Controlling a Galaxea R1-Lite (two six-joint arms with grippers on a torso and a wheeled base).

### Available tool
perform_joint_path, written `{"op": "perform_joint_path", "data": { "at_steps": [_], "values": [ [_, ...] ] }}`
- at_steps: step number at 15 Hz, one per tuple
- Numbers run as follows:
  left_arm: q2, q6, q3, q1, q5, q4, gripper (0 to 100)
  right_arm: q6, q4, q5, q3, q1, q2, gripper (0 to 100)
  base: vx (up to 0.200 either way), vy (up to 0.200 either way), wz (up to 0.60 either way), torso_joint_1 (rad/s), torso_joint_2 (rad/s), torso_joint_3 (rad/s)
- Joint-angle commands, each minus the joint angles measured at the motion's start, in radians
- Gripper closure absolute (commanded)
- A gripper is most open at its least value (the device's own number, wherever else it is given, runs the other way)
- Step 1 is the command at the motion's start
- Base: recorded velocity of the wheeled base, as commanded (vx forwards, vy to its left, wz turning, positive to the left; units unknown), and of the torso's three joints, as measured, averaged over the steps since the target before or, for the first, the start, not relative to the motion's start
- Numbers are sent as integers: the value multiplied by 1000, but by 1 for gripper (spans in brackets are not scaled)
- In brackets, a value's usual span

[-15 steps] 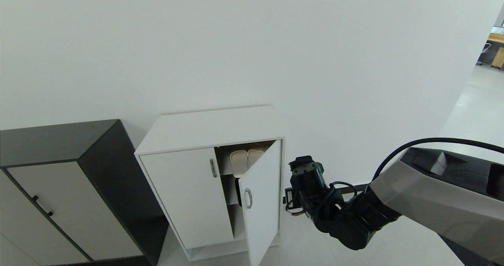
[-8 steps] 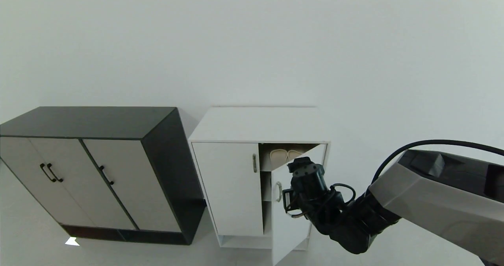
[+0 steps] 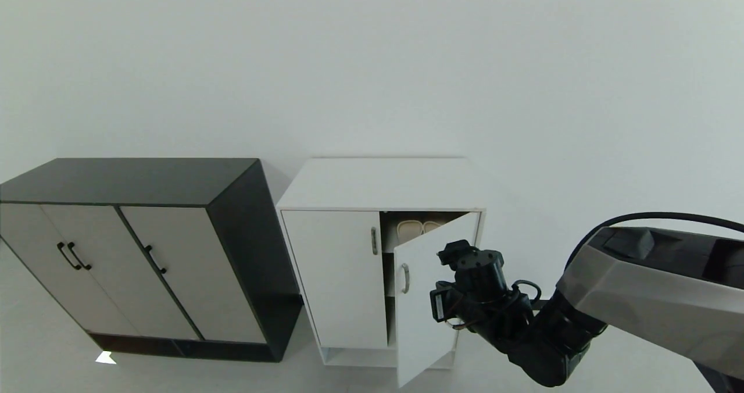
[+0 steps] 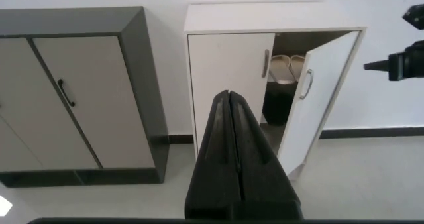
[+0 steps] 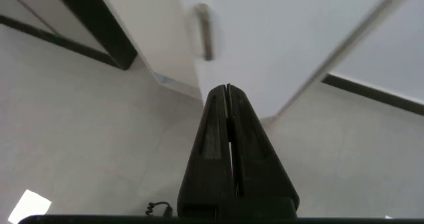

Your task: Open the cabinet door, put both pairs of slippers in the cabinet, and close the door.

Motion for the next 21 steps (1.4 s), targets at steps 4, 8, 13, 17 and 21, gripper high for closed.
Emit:
{"op": "perform_joint_path", "data": {
  "at_steps": [4, 8, 13, 17, 21],
  "values": [
    [0, 0, 0, 0, 0, -2, 100, 0, -3, 10, 7, -7, 17, 100, 200, 0, 0, -5, -4, 5],
    [0, 0, 0, 0, 0, 0, 100, 0, -3, 10, 18, -7, 18, 100, 200, 0, 0, 14, 7, -1],
    [0, 0, 0, 0, 0, -2, 100, 0, -4, 11, 27, -7, 35, 100, 0, 0, 0, 0, 0, 0],
    [0, 0, 0, 0, 0, -2, 100, 1, -20, 11, -11, -21, 86, 100, 0, 0, 0, 0, 0, 0],
    [0, 0, 0, 0, 0, -2, 100, 0, -24, 39, -97, -41, 137, 100, 0, 0, 0, 0, 0, 0]
  ]
}}
